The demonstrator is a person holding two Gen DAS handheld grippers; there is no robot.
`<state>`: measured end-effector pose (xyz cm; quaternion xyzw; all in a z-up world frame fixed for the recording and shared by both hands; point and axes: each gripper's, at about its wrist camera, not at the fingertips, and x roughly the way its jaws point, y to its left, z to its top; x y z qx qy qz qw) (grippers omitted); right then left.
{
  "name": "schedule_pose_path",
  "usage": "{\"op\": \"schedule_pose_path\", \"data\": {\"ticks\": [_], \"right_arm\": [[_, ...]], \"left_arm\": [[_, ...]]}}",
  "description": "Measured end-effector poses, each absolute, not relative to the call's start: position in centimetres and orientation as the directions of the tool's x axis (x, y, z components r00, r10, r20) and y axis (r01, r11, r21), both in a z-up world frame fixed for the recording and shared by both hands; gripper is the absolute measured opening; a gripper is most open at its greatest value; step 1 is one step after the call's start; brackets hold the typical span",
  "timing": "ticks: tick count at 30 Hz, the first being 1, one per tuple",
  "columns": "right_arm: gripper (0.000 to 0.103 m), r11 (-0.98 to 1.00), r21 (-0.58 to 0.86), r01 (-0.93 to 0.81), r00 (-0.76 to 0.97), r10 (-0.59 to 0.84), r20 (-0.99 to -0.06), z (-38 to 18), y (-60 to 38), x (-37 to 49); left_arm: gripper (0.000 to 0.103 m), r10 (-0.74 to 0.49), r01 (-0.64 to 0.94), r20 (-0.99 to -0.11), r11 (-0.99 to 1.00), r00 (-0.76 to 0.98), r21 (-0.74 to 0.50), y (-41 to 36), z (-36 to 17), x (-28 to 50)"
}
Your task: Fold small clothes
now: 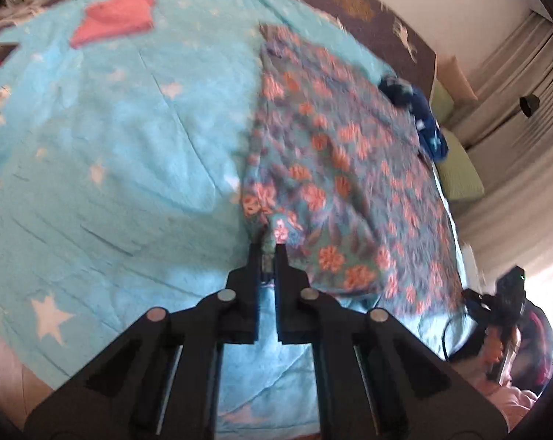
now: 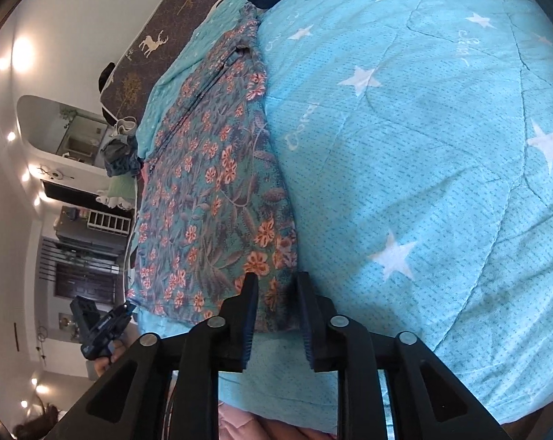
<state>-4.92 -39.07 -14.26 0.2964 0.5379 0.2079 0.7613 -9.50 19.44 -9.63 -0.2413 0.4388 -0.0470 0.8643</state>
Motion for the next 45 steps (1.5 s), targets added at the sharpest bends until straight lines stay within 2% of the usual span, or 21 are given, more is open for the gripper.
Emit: {"op": "schedule_pose_path", "data": {"ticks": [5, 10, 12, 14, 19, 21, 22, 23, 24, 25, 26, 32, 40, 45], "right_arm": [[0.03, 0.76, 0.649, -0.026, 0.324, 0.621, -0.714, -14.0, -38.5, -5.0], [0.036, 0.757, 0.652, -0.032, 0.315, 0.627, -0.713, -14.2, -38.0, -4.6], [0.036, 0.762, 0.646, -0.038, 0.312, 0.624, -0.717, -14.1, -37.9, -4.6], [0.036, 0.766, 0.641, -0.047, 0.306, 0.622, -0.721, -14.0, -37.8, -4.8], [0.037, 0.777, 0.624, -0.082, 0.297, 0.617, -0.729, -14.1, -37.2, -4.9], [0.038, 0.772, 0.629, -0.093, 0.297, 0.624, -0.723, -14.3, -36.9, -4.8], [0.038, 0.765, 0.637, -0.094, 0.302, 0.632, -0.714, -14.6, -36.9, -4.7], [0.038, 0.759, 0.645, -0.091, 0.307, 0.637, -0.707, -14.7, -36.9, -4.6], [0.033, 0.754, 0.651, -0.088, 0.313, 0.641, -0.7, -14.7, -36.9, -4.6], [0.015, 0.752, 0.653, -0.092, 0.321, 0.643, -0.696, -14.6, -36.8, -4.7], [0.008, 0.742, 0.662, -0.102, 0.315, 0.656, -0.687, -14.5, -36.8, -4.8], [0.008, 0.686, 0.712, -0.148, 0.342, 0.711, -0.614, -12.7, -36.8, -4.6], [0.008, 0.554, 0.809, -0.198, 0.383, 0.803, -0.456, -9.3, -38.1, -0.9], [0.008, 0.566, 0.784, -0.254, 0.44, 0.79, -0.428, -5.7, -37.5, 2.1]], "left_arm": [[0.007, -0.245, -0.142, -0.684, 0.878, 0.687, -0.457, 22.4, -6.5, -11.8], [0.009, -0.259, -0.145, -0.7, 0.875, 0.665, -0.461, 22.2, -7.5, -11.9], [0.022, -0.263, -0.158, -0.728, 0.877, 0.633, -0.454, 21.7, -8.6, -11.4], [0.058, -0.244, -0.183, -0.767, 0.887, 0.593, -0.424, 21.2, -9.7, -10.9], [0.061, -0.202, -0.157, -0.793, 0.924, 0.575, -0.35, 20.0, -10.4, -10.5], [0.05, -0.181, -0.147, -0.805, 0.938, 0.565, -0.314, 19.7, -10.5, -10.2], [0.028, -0.166, -0.142, -0.811, 0.946, 0.561, -0.292, 19.6, -10.5, -10.0], [0.01, -0.179, -0.136, -0.81, 0.943, 0.558, -0.303, 19.7, -10.4, -9.8], [0.008, -0.232, -0.13, -0.794, 0.923, 0.562, -0.362, 20.1, -10.1, -9.7], [0.007, -0.245, -0.132, -0.784, 0.915, 0.57, -0.382, 20.2, -9.9, -9.7], [0.007, -0.239, -0.132, -0.779, 0.916, 0.58, -0.379, 20.3, -9.5, -9.8], [0.007, -0.263, -0.088, -0.712, 0.906, 0.651, -0.415, 20.3, -6.0, -9.8], [0.007, -0.312, -0.011, -0.592, 0.879, 0.743, -0.477, 21.0, -1.0, -6.7], [0.007, -0.317, 0.04, -0.542, 0.887, 0.778, -0.46, 20.2, 2.0, -2.9]]}}
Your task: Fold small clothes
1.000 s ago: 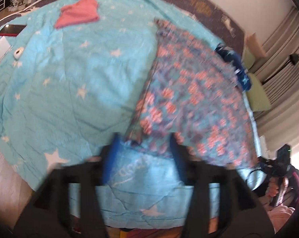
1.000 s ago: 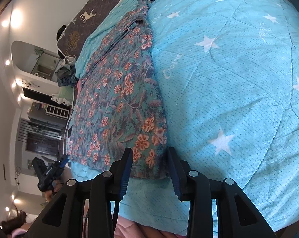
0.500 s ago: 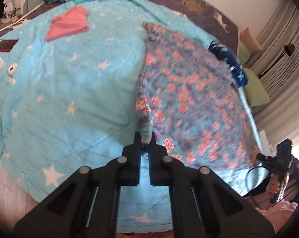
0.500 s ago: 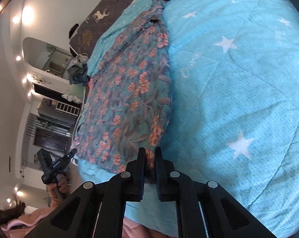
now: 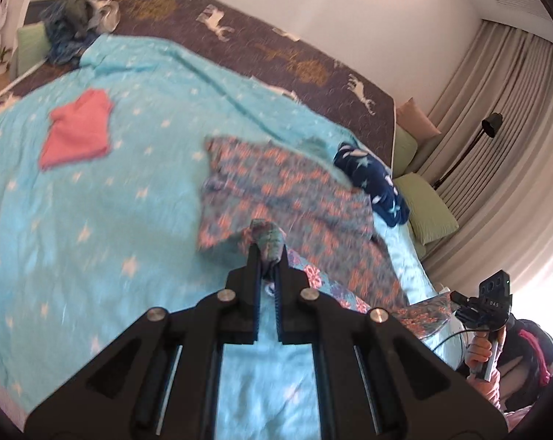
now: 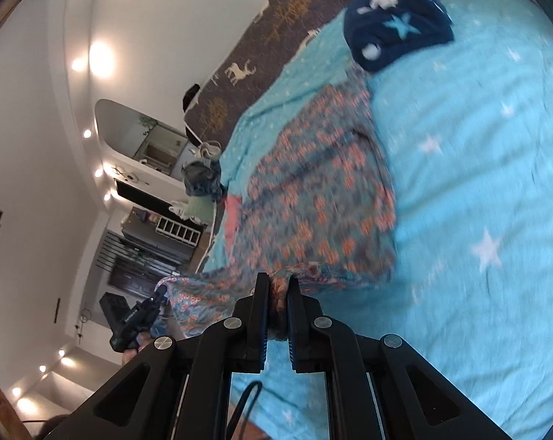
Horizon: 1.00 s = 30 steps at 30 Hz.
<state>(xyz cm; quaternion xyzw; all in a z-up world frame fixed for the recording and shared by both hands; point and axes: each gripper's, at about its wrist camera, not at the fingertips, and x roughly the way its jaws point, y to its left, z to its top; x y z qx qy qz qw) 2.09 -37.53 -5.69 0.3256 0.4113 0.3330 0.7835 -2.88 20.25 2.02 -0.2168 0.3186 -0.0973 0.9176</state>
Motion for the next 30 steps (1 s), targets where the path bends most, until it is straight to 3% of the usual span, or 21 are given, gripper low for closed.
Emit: {"op": "schedule_pose_path", "data": {"ticks": [12, 21, 26, 30], "right_arm": [[0.008, 0.651, 0.7, -0.292, 0.546, 0.715, -0.437, 0.1, -36.6, 10.6], [0.008, 0.696, 0.653, -0.3, 0.608, 0.667, -0.431, 4.0, -34.3, 21.7], [0.008, 0.748, 0.617, -0.243, 0.645, 0.6, -0.474, 3.7, -32.7, 29.3], [0.01, 0.787, 0.599, -0.15, 0.636, 0.541, -0.551, 0.2, -31.6, 36.0]], "left_arm": [[0.007, -0.293, 0.072, -0.486, 0.903, 0.823, -0.424, 19.4, 6.8, 6.8], [0.007, -0.222, 0.026, -0.512, 0.932, 0.83, -0.362, 18.9, 8.5, 18.2], [0.007, -0.204, -0.029, -0.542, 0.92, 0.815, -0.391, 19.6, 7.2, 26.5], [0.01, -0.19, -0.105, -0.611, 0.904, 0.769, -0.414, 20.4, 3.0, 33.5]]}}
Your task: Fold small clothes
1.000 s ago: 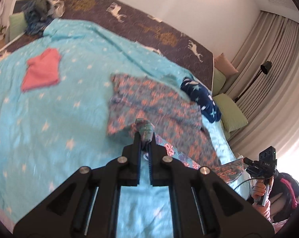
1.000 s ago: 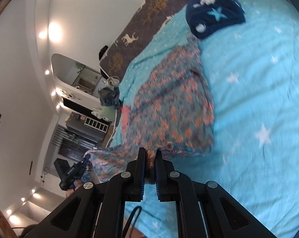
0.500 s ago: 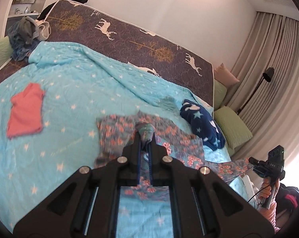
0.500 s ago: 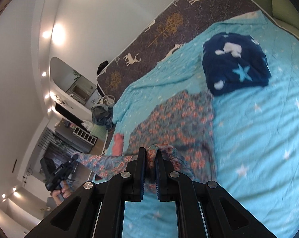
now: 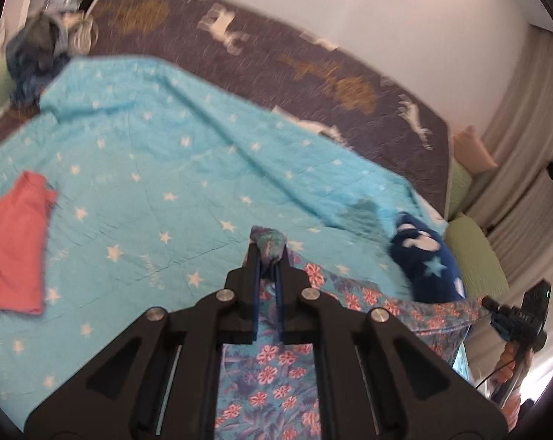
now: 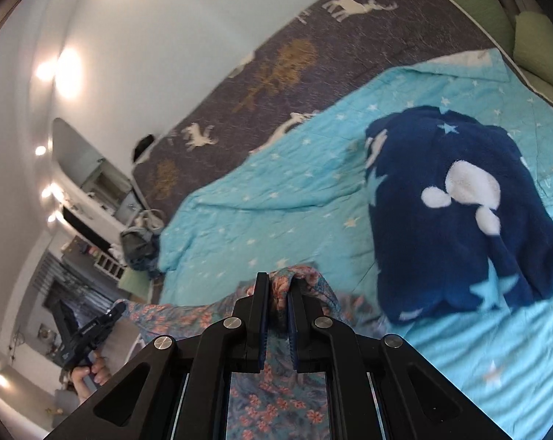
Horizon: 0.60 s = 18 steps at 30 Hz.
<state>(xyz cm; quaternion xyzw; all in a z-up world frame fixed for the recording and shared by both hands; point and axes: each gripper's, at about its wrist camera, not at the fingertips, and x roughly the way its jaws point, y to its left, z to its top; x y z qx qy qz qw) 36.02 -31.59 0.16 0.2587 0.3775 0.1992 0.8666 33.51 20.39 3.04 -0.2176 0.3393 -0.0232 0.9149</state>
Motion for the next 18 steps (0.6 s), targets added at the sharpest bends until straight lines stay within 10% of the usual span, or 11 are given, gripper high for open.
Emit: {"op": "schedule_pose_path", "data": {"ticks": [5, 18], "right_arm": [[0.019, 0.892, 0.453, -0.005, 0.559, 0.378, -0.738, -6.2, -29.3, 41.3], [0.053, 0.887, 0.444, -0.122, 0.601, 0.423, -0.678, -3.7, -32.5, 24.3]], "left_arm": [[0.017, -0.114, -0.273, -0.762, 0.891, 0.638, -0.362, 21.2, -4.6, 39.8], [0.055, -0.192, -0.107, -0.729, 0.934, 0.657, -0.342, 22.1, -4.5, 25.5]]}}
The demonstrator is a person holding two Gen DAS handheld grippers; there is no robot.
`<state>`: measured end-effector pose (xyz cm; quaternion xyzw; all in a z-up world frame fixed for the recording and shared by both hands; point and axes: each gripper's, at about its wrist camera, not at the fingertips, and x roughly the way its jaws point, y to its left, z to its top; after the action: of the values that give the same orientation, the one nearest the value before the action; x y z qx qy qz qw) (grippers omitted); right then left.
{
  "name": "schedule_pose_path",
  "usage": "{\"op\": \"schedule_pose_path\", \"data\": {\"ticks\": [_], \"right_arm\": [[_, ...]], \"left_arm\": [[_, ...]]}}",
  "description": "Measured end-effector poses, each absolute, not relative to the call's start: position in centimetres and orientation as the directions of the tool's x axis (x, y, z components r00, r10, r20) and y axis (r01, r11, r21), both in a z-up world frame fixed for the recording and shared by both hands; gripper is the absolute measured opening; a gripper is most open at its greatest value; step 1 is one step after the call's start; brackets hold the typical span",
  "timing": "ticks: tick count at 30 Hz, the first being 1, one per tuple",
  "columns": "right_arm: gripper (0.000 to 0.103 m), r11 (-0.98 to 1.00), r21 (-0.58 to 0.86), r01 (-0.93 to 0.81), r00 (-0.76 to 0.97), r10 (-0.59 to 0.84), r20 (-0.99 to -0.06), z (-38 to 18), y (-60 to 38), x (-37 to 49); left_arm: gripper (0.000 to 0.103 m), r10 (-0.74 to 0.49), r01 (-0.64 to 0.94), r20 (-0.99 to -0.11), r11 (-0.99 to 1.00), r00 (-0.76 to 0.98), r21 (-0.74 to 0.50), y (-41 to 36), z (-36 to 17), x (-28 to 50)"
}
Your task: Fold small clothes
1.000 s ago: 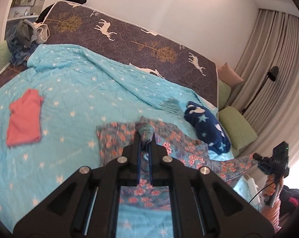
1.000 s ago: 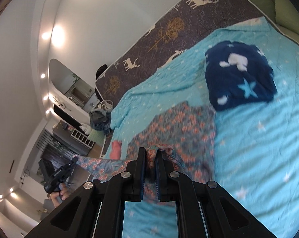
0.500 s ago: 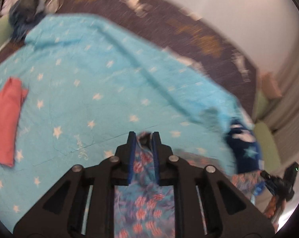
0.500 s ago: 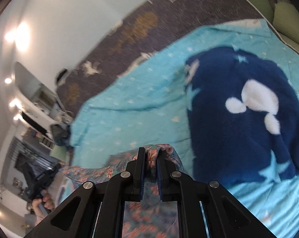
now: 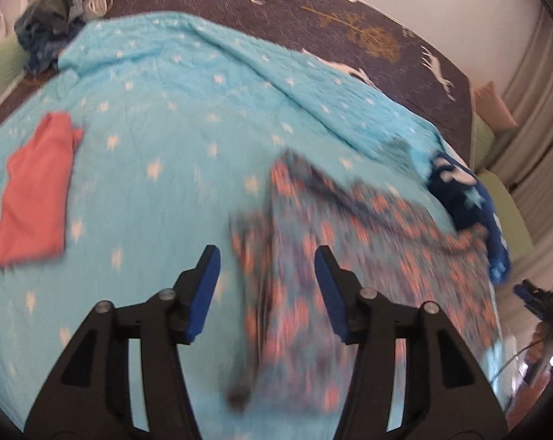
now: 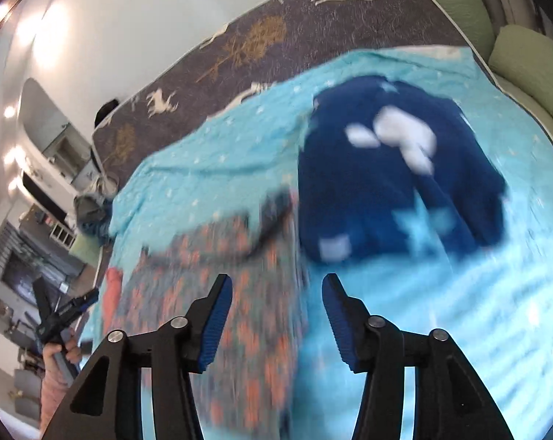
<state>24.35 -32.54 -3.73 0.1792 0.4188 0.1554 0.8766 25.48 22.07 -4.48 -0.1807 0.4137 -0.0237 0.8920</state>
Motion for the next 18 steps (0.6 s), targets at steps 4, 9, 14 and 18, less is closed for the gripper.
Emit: {"op": "schedule_pose_path", "data": {"ticks": [4, 9, 14, 18], "right_arm": [[0.053, 0.901, 0.42, -0.111, 0.545, 0.409, -0.732, -6.0, -31.9, 19.8], [0.055, 0.878, 0.465, -0.116, 0.493, 0.457, -0.74, -7.6, -30.3, 18.0], [0.056, 0.819, 0.572, -0.044, 0.417, 0.536, -0.734, -10.6, -29.4, 17.9], [0.056, 0.785, 0.619, -0.011, 0.411, 0.568, -0.713, -11.9, -29.3, 18.4]], "left_arm": [[0.055, -0.245, -0.07, -0.773, 0.935, 0.585, -0.349, 21.1, -6.7, 22.4], [0.046, -0.2, -0.037, -0.815, 0.965, 0.544, -0.261, 18.6, -7.9, 21.7], [0.005, -0.199, -0.062, -0.801, 0.958, 0.564, -0.281, 18.9, -7.5, 20.4], [0.005, -0.198, -0.138, -0.756, 0.925, 0.623, -0.355, 21.4, -6.6, 18.6]]}}
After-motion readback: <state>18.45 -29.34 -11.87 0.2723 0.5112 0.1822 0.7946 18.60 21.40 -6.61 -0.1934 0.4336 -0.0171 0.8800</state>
